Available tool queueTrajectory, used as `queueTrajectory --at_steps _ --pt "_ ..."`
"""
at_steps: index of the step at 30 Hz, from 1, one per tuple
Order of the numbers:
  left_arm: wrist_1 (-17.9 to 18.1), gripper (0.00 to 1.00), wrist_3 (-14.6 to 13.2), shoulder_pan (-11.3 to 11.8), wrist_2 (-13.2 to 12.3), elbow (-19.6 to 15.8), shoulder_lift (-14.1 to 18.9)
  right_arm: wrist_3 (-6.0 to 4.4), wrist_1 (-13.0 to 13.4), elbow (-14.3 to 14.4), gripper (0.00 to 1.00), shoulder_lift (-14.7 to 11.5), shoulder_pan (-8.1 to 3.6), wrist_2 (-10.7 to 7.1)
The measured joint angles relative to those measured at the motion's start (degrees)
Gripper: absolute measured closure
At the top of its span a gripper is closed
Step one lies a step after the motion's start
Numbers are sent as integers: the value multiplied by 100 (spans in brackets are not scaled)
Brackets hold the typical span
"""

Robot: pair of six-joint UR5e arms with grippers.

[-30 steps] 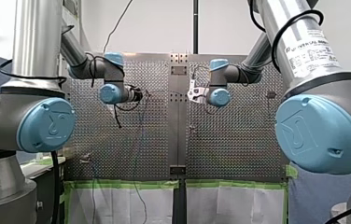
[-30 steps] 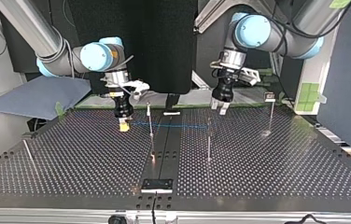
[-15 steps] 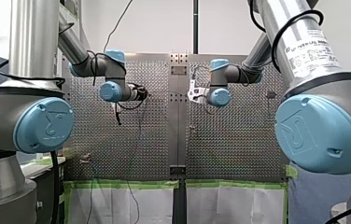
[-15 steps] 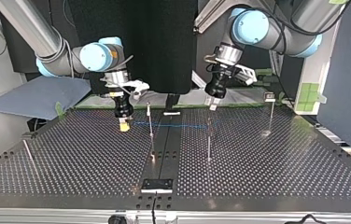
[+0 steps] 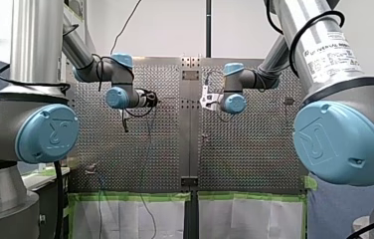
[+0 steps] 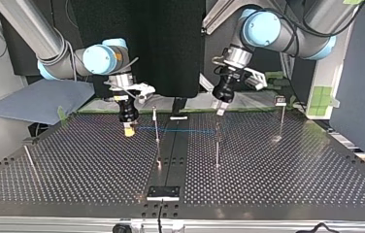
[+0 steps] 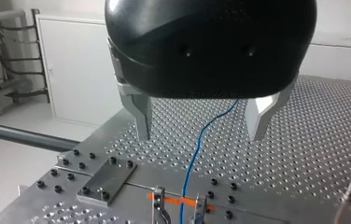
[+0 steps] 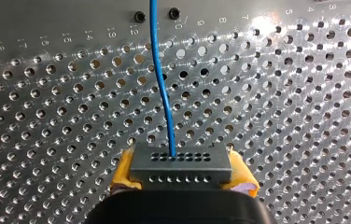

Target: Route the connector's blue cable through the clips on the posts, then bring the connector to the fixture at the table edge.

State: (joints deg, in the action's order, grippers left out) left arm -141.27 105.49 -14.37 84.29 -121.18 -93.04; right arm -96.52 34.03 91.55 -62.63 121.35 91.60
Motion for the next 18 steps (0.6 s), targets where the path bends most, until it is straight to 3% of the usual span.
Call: queueTrajectory --at_steps 10,18 --pt "-102 0 -337 -5 442 0 -1 0 -13 0 100 0 4 -1" --pt "21 0 -398 -35 835 50 -4 0 -20 0 100 0 10 -7"
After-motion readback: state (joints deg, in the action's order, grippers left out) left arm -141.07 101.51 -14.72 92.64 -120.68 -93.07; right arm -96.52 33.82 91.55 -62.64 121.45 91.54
